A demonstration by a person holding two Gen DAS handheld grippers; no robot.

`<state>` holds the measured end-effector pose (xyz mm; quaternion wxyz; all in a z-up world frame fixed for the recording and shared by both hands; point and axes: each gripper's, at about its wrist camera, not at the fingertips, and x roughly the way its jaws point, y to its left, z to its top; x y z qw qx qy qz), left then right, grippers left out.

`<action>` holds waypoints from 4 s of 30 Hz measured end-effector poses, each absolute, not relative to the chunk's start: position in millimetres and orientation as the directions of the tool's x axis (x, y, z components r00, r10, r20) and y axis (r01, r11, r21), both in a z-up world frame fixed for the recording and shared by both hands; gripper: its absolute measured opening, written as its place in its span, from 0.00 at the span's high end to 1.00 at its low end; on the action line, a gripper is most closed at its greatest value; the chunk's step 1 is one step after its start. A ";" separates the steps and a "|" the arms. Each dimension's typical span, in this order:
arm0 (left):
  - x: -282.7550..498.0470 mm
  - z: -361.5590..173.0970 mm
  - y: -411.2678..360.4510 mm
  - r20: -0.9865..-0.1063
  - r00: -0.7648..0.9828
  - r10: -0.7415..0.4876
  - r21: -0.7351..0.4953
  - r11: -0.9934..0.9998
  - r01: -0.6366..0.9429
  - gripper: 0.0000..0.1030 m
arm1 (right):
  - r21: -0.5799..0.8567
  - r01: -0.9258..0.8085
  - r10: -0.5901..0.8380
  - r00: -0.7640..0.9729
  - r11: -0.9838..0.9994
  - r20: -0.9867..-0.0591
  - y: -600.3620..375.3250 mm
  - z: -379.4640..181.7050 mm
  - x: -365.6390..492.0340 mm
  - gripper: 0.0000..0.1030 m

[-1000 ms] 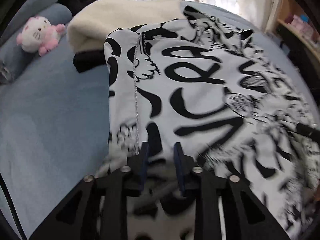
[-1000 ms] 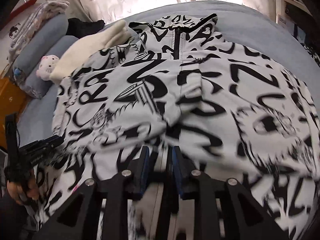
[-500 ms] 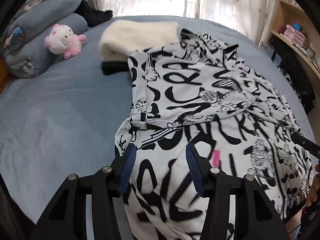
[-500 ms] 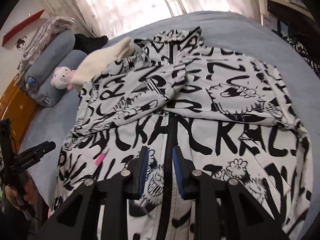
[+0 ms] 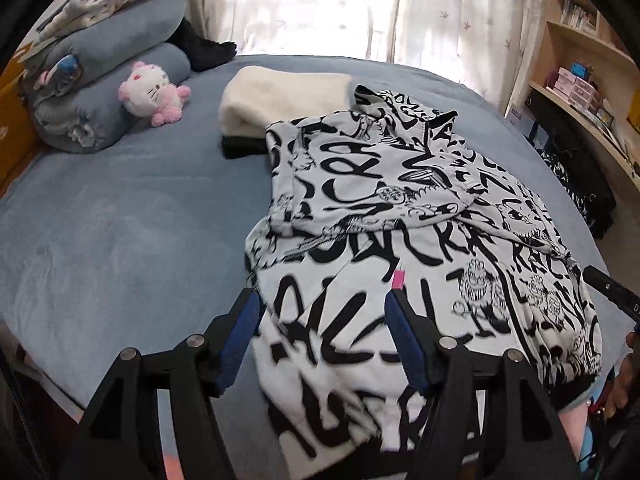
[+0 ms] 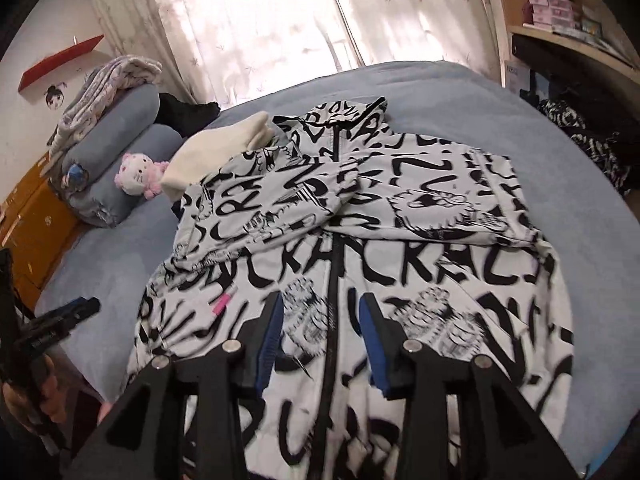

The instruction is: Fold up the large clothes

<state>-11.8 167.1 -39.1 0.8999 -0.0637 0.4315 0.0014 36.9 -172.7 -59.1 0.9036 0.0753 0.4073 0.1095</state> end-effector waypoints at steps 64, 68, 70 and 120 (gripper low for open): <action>-45.1 6.0 211.3 -0.689 0.621 -0.374 -0.540 0.837 -0.095 0.94 | 0.525 -0.018 0.370 0.729 0.851 -0.576 -353.4 6.2 -33.8 0.89; 12.3 27.5 229.3 -0.653 0.653 -0.384 -0.579 0.809 -0.102 0.94 | 0.593 0.008 0.386 0.752 0.805 -0.534 -365.4 21.8 12.8 0.89; 42.0 33.4 228.4 -0.649 0.660 -0.379 -0.577 0.810 -0.102 0.94 | 0.626 0.014 0.402 0.756 0.779 -0.517 -369.9 27.0 49.8 0.89; 368.9 -156.3 158.9 -0.889 0.385 -0.248 -0.183 0.963 0.198 0.81 | 0.155 -0.056 0.163 0.452 0.986 -0.877 -342.6 -162.0 383.9 0.96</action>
